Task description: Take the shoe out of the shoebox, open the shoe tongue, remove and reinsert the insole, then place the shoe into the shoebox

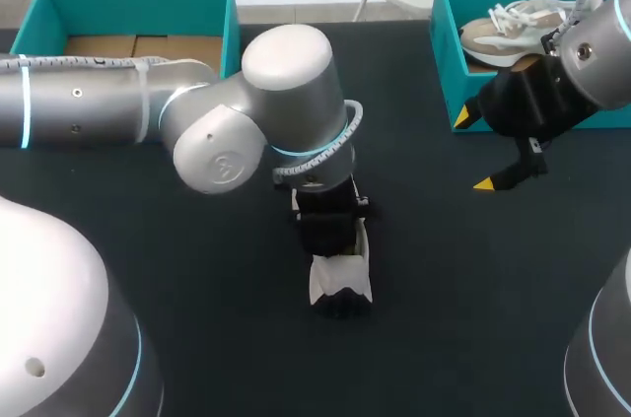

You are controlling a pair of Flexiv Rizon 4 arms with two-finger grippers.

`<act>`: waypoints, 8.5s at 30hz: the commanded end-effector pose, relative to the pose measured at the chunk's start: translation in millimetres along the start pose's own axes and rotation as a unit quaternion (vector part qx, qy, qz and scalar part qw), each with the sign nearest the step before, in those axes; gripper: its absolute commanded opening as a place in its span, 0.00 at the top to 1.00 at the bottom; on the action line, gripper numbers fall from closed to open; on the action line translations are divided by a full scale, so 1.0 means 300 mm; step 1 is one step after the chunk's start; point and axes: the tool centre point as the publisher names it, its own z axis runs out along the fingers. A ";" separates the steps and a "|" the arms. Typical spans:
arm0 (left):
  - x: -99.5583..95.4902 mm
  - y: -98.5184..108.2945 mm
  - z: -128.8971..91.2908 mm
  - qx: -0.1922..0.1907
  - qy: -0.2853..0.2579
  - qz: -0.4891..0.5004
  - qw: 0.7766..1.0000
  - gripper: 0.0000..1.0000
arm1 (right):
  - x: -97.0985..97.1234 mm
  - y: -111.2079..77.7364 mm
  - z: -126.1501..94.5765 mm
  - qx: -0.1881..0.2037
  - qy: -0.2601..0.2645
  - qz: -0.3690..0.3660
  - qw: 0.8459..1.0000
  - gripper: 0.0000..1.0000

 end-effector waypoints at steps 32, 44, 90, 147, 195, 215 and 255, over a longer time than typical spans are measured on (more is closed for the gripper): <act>0.075 0.088 -0.195 -0.163 0.097 -0.016 0.982 0.00 | 0.002 0.001 0.004 0.002 -0.001 0.000 1.000 0.00; 0.087 0.054 -0.234 -0.165 0.094 -0.015 0.982 0.00 | 0.002 0.001 0.004 0.002 -0.001 0.000 1.000 0.00; 0.108 0.224 -0.406 -0.143 0.105 -0.013 0.984 0.00 | 0.002 0.001 0.004 0.002 -0.001 0.000 1.000 0.00; 0.020 0.121 -0.329 -0.042 0.068 0.024 0.997 0.61 | 0.002 0.001 0.004 0.002 -0.001 0.000 1.000 0.00; 0.071 0.001 -0.394 0.058 0.017 -0.264 0.963 0.00 | 0.002 0.001 0.004 0.002 -0.001 0.000 1.000 0.00; 0.057 -0.234 -0.439 0.007 -0.056 -0.599 0.799 0.00 | 0.002 0.001 0.004 0.002 -0.001 0.000 1.000 0.00; -0.004 -0.341 -0.204 -0.030 -0.001 -0.731 0.682 0.00 | 0.002 0.001 0.004 0.002 -0.001 0.000 1.000 0.00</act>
